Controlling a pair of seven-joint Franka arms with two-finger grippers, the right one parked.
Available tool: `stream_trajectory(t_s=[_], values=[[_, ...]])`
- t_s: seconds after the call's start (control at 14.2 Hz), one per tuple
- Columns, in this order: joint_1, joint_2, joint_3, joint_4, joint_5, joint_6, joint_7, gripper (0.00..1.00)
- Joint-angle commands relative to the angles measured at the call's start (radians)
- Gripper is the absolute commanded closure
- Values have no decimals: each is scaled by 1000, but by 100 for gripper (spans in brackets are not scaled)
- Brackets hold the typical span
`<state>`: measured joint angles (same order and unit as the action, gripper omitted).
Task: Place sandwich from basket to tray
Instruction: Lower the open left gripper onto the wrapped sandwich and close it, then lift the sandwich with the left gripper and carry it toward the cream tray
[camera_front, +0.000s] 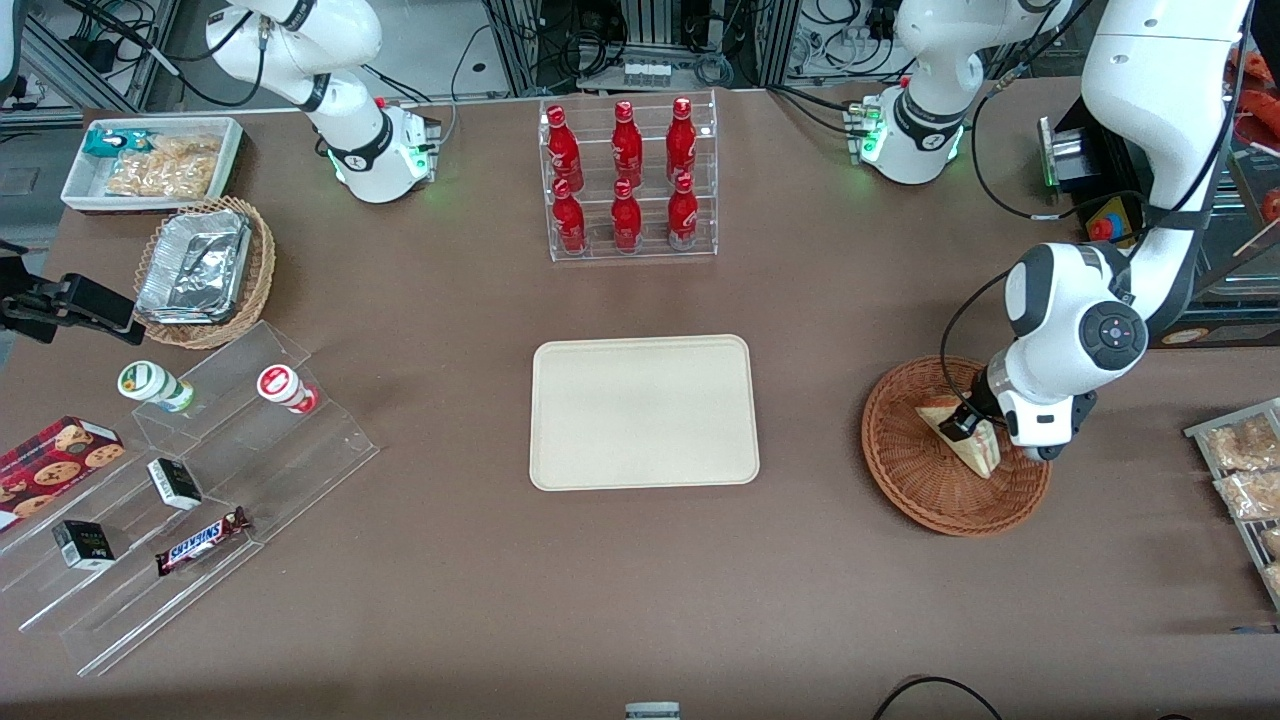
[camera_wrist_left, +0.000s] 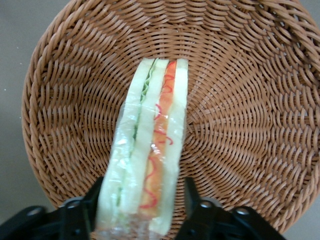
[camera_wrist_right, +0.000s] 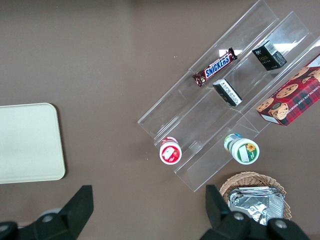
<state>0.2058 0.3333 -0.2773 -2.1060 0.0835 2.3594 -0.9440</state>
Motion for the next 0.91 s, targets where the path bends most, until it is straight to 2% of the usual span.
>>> stream_trajectory(t_s=[0.0,0.14,0.42,0.56,0.84], values=[[12,-14,-10,-6,13,14,-21,86],[10,-22,-11,0,16,11,-9,89],[-25,-40,-42,87,16,-64,68,89],[-87,-46,-57,154,13,-136,63,89],[-297,-24,-60,306,10,-311,54,89]])
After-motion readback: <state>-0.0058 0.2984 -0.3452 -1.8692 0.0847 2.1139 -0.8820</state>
